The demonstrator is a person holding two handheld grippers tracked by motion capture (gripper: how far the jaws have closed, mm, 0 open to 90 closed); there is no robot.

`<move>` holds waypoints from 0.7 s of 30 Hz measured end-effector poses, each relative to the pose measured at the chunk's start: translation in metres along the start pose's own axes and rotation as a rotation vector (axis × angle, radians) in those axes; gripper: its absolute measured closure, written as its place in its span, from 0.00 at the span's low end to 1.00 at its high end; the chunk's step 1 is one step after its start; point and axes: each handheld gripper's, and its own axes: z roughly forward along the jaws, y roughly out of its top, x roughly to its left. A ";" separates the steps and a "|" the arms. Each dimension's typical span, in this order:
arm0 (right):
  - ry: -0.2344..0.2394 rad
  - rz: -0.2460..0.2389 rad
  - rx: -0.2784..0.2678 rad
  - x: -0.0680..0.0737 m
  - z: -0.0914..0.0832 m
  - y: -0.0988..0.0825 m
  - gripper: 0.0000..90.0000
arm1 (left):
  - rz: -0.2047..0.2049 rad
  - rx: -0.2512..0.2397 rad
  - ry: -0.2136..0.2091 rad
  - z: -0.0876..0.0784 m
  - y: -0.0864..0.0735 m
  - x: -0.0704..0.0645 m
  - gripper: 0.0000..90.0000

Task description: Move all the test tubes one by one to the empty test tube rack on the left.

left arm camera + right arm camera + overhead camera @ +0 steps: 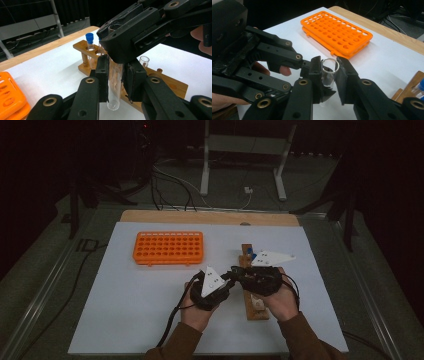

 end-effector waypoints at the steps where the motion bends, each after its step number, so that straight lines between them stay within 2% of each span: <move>1: 0.000 0.002 0.000 0.000 0.000 0.000 0.84 | -0.002 -0.001 -0.002 0.000 0.000 0.000 0.84; 2: 0.002 0.006 -0.002 -0.001 0.000 0.000 0.83 | -0.003 0.001 0.000 0.000 0.000 0.000 0.84; 8: -0.008 0.022 -0.049 -0.005 -0.007 -0.002 0.59 | -0.014 0.010 0.013 0.001 -0.001 0.006 0.84; 14: -0.067 0.043 -0.083 -0.012 -0.015 -0.010 0.35 | -0.047 -0.002 0.025 0.000 -0.002 0.015 0.84; 21: -0.123 0.076 -0.110 -0.023 -0.025 -0.027 0.22 | -0.064 -0.004 0.036 0.001 -0.002 0.027 0.84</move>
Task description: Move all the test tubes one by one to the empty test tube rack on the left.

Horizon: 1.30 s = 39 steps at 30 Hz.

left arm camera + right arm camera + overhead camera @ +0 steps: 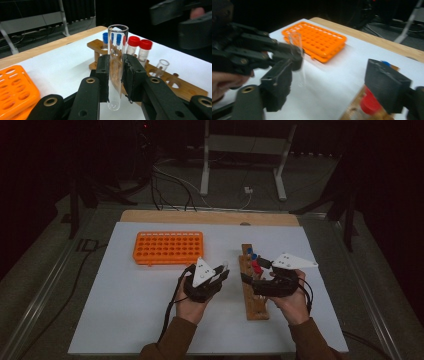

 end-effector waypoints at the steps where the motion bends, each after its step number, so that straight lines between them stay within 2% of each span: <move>1: -0.014 0.006 0.001 -0.001 -0.001 -0.002 0.18 | -0.003 0.000 -0.001 0.000 0.000 0.002 0.84; 3: -0.039 0.010 -0.001 -0.004 -0.004 -0.007 0.16 | -0.008 -0.004 0.005 0.001 0.001 0.006 0.84; 10: -0.071 0.023 -0.007 -0.012 -0.012 -0.022 0.05 | 0.001 -0.020 0.024 0.001 0.001 0.020 0.84; 19: -0.118 0.027 -0.013 -0.019 -0.023 -0.041 0.00 | -0.008 -0.030 0.050 0.002 0.002 0.040 0.84; 28: -0.121 0.034 -0.018 -0.022 -0.029 -0.049 0.00 | -0.018 -0.033 0.089 0.008 0.005 0.060 0.84; 39: -0.116 0.055 -0.028 -0.024 -0.033 -0.056 0.00 | -0.030 -0.013 0.145 0.017 0.007 0.085 0.84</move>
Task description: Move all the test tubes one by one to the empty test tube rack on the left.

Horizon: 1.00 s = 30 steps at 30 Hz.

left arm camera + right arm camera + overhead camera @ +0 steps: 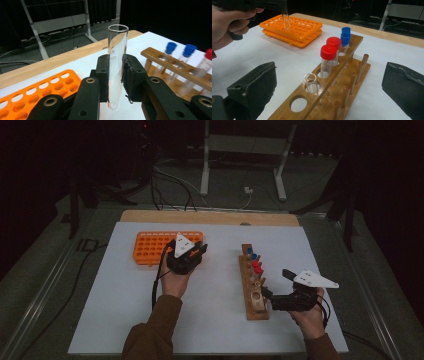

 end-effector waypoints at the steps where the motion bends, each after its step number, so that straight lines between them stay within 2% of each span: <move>1: -0.001 0.009 -0.003 -0.001 -0.001 0.000 0.00 | -0.002 0.001 0.008 0.002 -0.001 0.002 0.84; 11: 0.010 0.025 -0.022 -0.001 -0.004 0.001 0.00 | -0.032 0.020 0.061 0.025 -0.011 0.011 0.84; 22: 0.018 0.022 -0.030 0.000 -0.006 0.001 0.00 | -0.040 0.052 0.123 0.037 -0.020 0.019 0.84; 30: 0.022 0.016 -0.031 0.001 -0.006 0.002 0.00 | -0.039 0.120 0.130 0.048 -0.030 0.023 0.84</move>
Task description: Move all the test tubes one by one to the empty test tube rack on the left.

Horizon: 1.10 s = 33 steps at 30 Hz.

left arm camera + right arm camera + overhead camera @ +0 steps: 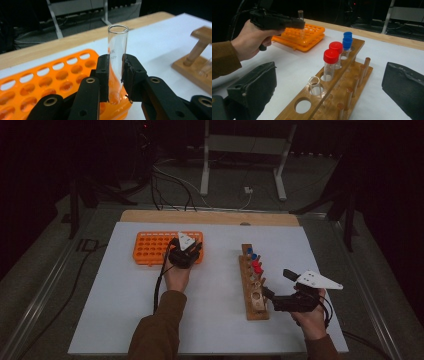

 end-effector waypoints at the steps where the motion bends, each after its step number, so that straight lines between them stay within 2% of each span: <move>1: 0.001 0.000 0.000 0.000 0.000 0.000 0.00 | 0.005 0.012 0.003 0.002 -0.001 0.000 0.84; 5: 0.002 0.000 0.003 0.000 0.000 0.000 0.00 | 0.017 0.053 0.003 0.007 -0.008 0.000 0.84; 10: 0.005 -0.006 0.005 0.001 0.001 0.000 0.00 | 0.005 0.065 -0.005 0.007 -0.009 0.000 0.85; 16: 0.008 -0.011 0.004 0.002 0.001 0.000 0.00 | 0.010 0.093 -0.011 0.008 -0.010 0.001 0.85; 19: 0.008 -0.016 0.004 0.003 0.001 0.000 0.00 | 0.028 0.121 -0.010 0.010 -0.012 0.001 0.85; 27: 0.008 -0.014 0.003 0.002 0.001 0.000 0.00 | 0.016 0.125 -0.004 0.010 -0.012 0.001 0.83; 33: 0.007 -0.014 0.004 0.003 0.001 0.000 0.00 | -0.016 0.107 -0.017 0.006 -0.013 0.002 0.65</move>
